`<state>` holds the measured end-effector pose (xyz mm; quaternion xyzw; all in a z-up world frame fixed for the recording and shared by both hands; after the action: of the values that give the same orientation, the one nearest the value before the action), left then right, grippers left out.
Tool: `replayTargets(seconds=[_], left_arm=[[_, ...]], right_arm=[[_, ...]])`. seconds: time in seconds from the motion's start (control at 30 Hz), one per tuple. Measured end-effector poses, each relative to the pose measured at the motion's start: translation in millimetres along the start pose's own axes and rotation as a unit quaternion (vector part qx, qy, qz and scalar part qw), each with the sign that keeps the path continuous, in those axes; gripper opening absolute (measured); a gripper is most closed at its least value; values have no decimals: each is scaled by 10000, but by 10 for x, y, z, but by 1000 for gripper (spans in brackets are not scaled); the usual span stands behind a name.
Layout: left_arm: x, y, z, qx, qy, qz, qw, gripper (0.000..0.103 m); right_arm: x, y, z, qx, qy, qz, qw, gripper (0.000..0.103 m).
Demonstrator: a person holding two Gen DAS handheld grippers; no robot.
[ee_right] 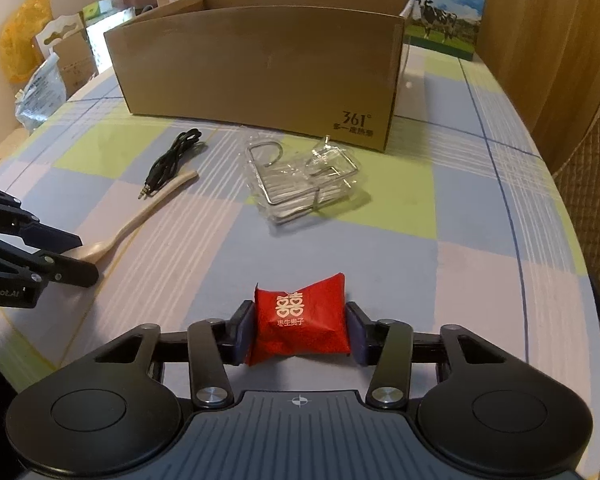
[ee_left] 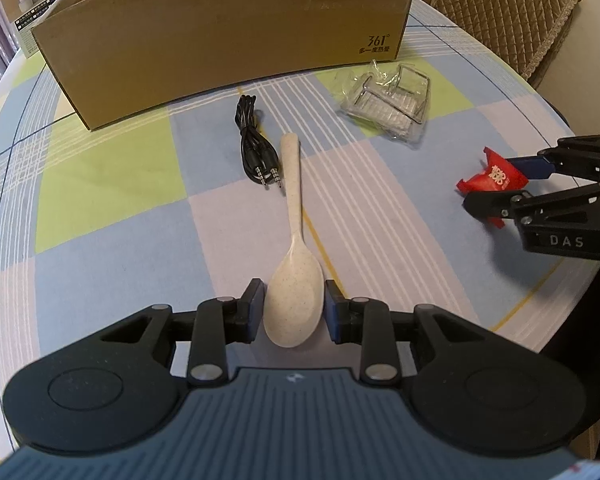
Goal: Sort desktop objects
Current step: 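Lift the spoon with the left tool while the right tool lifts the red candy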
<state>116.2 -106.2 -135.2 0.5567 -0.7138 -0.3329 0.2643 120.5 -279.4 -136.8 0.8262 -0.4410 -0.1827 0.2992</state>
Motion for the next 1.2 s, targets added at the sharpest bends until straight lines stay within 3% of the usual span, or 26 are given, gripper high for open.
replayTargets(seconds=[0.6, 0.87, 0.9, 0.97, 1.2], left_arm=[[23, 235, 5, 227, 165, 31, 9996, 25], [35, 212, 68, 90, 201, 178, 9996, 26], [37, 205, 74, 78, 238, 214, 9995, 27], [42, 183, 80, 46, 280, 209, 9994, 38], [75, 139, 107, -16, 239, 201, 9995, 38]], right_arm=[[47, 308, -102, 195, -355, 6, 9992, 42], [7, 374, -54, 192, -389, 30, 9991, 42], [8, 377, -39, 178, -398, 33, 9990, 42], [7, 377, -15, 156, -415, 40, 9990, 42], [35, 328, 16, 115, -454, 46, 9989, 42]])
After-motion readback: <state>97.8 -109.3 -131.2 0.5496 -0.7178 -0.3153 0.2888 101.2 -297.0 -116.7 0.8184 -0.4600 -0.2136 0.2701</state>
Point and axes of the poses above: each gripper's, at about its wrist camera, not at the fingertips, and y roughly against the way its jaws point, x to its right, z to its underside, the point moved 4 cm from there along -y, roughly the way its jaws point, and after that the axes turned 13 degrees about x, right-handed, at the moved point
